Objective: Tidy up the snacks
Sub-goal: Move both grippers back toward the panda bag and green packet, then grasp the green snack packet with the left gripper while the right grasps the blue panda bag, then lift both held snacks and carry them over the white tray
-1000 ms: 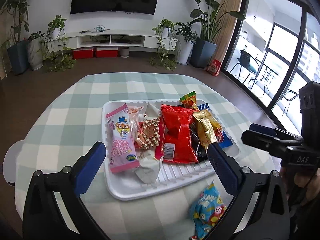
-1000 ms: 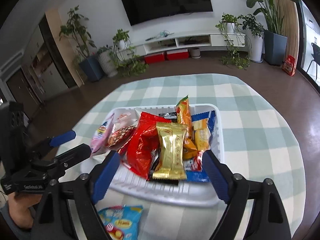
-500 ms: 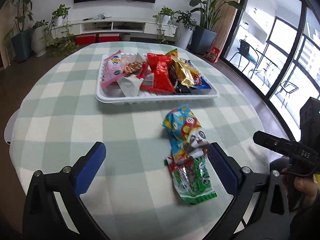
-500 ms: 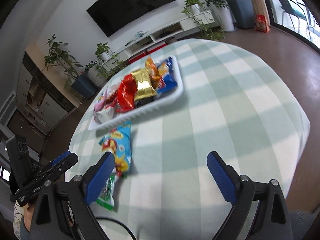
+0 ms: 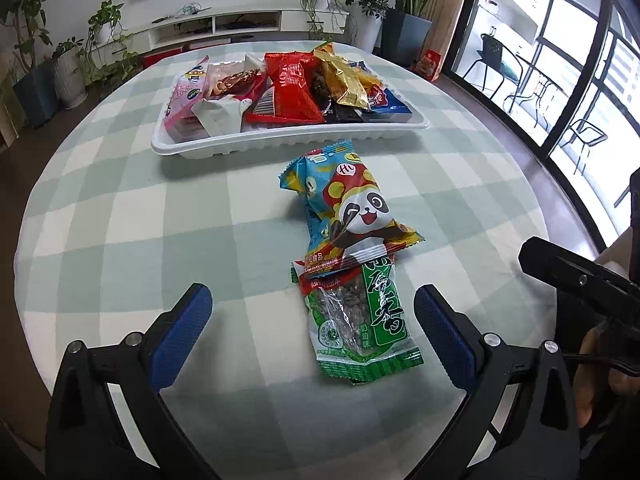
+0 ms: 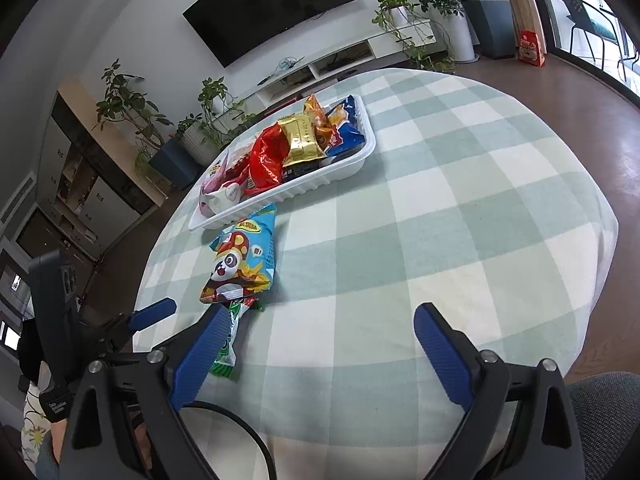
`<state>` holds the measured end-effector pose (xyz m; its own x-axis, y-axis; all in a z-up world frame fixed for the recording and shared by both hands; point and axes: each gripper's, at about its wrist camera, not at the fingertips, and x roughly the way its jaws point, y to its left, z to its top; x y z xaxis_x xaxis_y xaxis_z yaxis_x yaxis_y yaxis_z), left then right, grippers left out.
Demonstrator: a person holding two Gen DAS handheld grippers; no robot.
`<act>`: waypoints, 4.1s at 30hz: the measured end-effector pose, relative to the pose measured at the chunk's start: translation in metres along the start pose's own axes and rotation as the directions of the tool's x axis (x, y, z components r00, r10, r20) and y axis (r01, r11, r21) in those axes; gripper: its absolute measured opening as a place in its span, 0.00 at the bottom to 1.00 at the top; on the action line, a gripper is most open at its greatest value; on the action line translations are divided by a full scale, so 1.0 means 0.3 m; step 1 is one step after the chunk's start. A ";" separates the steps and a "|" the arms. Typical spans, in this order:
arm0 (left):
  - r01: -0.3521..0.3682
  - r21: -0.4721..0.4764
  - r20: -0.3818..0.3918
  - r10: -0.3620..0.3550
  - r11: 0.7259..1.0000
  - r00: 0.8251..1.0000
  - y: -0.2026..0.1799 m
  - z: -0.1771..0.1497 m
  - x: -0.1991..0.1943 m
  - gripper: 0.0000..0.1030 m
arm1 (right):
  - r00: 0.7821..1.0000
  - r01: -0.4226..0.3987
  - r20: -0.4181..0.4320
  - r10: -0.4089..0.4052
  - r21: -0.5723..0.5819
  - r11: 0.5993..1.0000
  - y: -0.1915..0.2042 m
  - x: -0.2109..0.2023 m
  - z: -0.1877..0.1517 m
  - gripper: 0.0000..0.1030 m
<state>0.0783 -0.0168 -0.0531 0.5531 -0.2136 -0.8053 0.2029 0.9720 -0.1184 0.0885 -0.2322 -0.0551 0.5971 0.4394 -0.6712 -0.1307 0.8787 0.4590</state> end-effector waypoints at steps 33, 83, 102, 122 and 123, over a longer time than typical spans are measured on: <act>0.101 0.083 -0.061 -0.096 0.991 0.994 0.049 -0.047 0.020 0.25 | 0.999 0.039 0.016 -0.038 -0.085 0.996 0.052 -0.006 -0.005 0.92; 0.208 -0.121 0.088 -0.199 0.971 0.976 0.259 -0.115 -0.149 0.25 | 0.991 0.066 -0.104 -0.084 -0.169 0.983 0.221 0.220 0.089 0.45; 0.196 -0.065 0.215 -0.178 0.979 0.960 0.344 0.355 -0.162 0.25 | 0.989 0.144 0.056 -0.139 -0.100 0.984 0.036 0.084 0.429 0.44; 0.119 -0.029 0.129 -0.115 0.992 0.985 0.376 0.783 0.275 0.25 | 0.985 0.133 -0.059 -0.162 -0.333 0.933 0.249 0.539 0.691 0.44; 0.115 -0.030 0.121 -0.111 0.993 0.987 0.376 0.785 0.300 0.25 | 0.984 0.135 -0.067 -0.166 -0.331 0.934 0.242 0.558 0.690 0.45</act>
<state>0.3411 0.0505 -0.0021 0.6206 -0.3301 -0.7112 0.2410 0.9435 -0.2275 0.3428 -0.1335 -0.0136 0.5565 0.2991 -0.7752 -0.3034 0.9417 0.1456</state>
